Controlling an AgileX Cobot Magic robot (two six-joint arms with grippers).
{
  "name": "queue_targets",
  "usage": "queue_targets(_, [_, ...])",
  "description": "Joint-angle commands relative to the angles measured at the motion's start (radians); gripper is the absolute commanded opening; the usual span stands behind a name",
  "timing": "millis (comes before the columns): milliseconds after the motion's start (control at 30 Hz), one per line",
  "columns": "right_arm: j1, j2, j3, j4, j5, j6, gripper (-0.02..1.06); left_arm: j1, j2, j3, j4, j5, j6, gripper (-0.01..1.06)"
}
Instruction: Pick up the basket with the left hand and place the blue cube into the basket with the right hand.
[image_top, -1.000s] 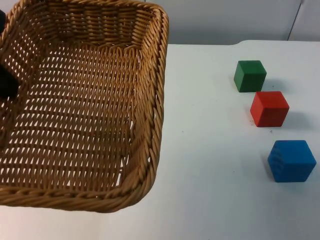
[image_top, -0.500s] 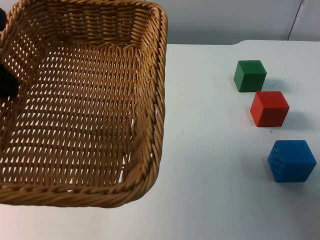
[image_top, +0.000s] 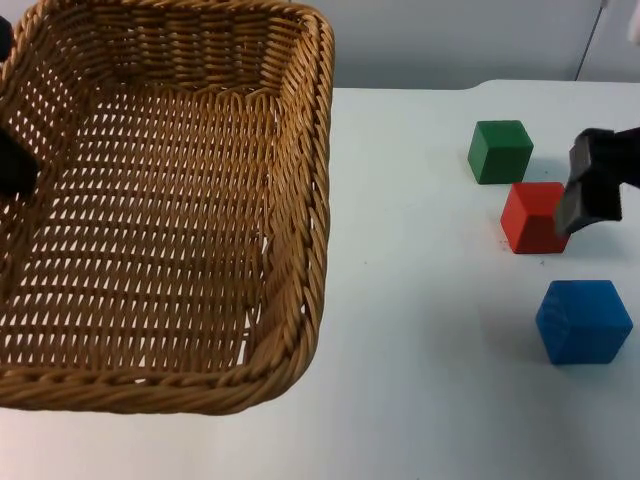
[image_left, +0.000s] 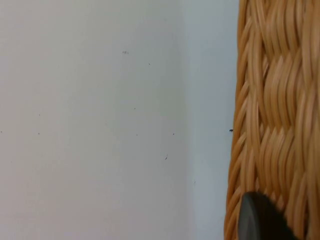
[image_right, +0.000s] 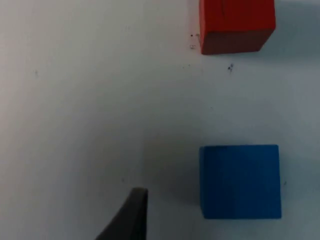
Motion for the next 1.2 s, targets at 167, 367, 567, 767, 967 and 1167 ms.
queue_targets(167, [0.009, 0.142, -0.009, -0.037, -0.052, 0.098, 1.0, 0.0, -0.008, 0.003, -0.028, -0.003, -0.008, 0.0])
queue_targets(367, [0.007, 0.242, -0.009, -0.035, -0.121, 0.126, 0.99, 0.0, -0.008, 0.003, -0.026, -0.003, -0.004, 0.0])
queue_targets(567, [0.007, 0.31, -0.009, -0.091, -0.172, 0.201, 0.99, 0.0, -0.008, 0.003, -0.026, -0.005, 0.005, 0.0])
queue_targets(767, [0.007, 0.344, -0.015, -0.225, -0.188, 0.34, 0.99, 0.0, -0.008, 0.003, -0.026, -0.005, 0.01, 0.0])
queue_targets(967, [0.007, 0.378, -0.016, -0.372, -0.231, 0.503, 0.98, 0.0, -0.008, 0.003, -0.026, -0.005, 0.015, 0.0])
queue_targets(1167, [0.007, 0.408, -0.016, -0.371, -0.246, 0.521, 0.98, 0.0, -0.008, 0.003, -0.026, -0.005, 0.015, 0.0])
